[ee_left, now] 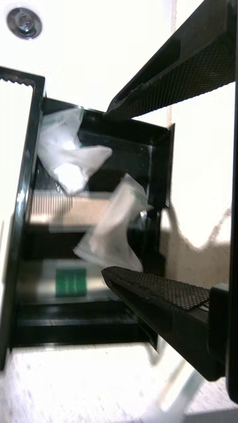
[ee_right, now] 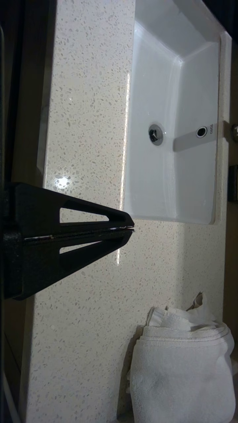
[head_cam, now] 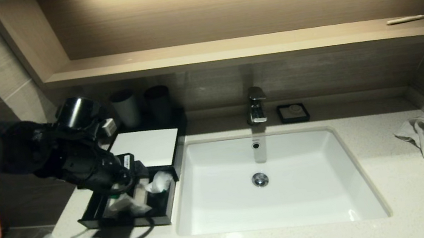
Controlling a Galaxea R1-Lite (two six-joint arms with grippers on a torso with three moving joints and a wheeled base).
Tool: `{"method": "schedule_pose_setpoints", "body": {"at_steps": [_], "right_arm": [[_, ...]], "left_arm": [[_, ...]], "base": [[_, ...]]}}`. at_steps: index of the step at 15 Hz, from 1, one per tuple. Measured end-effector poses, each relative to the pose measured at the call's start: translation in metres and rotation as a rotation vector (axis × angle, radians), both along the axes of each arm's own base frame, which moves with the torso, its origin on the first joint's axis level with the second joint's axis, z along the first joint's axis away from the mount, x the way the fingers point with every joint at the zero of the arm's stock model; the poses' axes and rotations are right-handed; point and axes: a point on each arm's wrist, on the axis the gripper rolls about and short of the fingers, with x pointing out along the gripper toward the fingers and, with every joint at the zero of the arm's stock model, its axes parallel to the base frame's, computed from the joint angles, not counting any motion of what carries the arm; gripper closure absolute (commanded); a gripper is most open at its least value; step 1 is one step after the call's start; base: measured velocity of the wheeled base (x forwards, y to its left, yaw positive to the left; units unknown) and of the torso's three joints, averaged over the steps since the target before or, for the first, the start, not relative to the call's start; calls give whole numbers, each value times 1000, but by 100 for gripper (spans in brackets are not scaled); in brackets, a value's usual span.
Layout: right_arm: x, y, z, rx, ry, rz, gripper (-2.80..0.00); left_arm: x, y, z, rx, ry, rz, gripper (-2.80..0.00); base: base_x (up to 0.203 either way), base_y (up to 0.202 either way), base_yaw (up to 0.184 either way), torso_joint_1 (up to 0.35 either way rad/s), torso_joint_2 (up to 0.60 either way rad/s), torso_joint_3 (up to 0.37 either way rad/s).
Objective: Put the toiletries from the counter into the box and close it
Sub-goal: Place the bathroom toiletry into the drawer, then pick up the bathroom toiletry
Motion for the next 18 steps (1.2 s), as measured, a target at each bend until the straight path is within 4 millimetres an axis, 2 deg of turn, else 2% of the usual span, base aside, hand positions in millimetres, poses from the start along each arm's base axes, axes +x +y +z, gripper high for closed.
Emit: {"method": "schedule_pose_setpoints", "body": {"at_steps": [1, 5, 9, 14, 18], "right_arm": [[0, 0, 0, 0, 0, 0, 0], [0, 0, 0, 0, 0, 0, 0], [0, 0, 0, 0, 0, 0, 0], [0, 0, 0, 0, 0, 0, 0], [0, 0, 0, 0, 0, 0, 0]], "left_arm": [[-7, 9, 4, -3, -9, 25, 0], [-37, 57, 16, -11, -37, 177, 0], [-68, 87, 12, -17, -18, 302, 0], [-100, 102, -2, -97, 36, 491, 0], [-128, 102, -8, -170, 174, 626, 0]], "base": [[0, 0, 0, 0, 0, 0], [0, 0, 0, 0, 0, 0], [0, 0, 0, 0, 0, 0], [0, 0, 0, 0, 0, 0], [0, 0, 0, 0, 0, 0]]}}
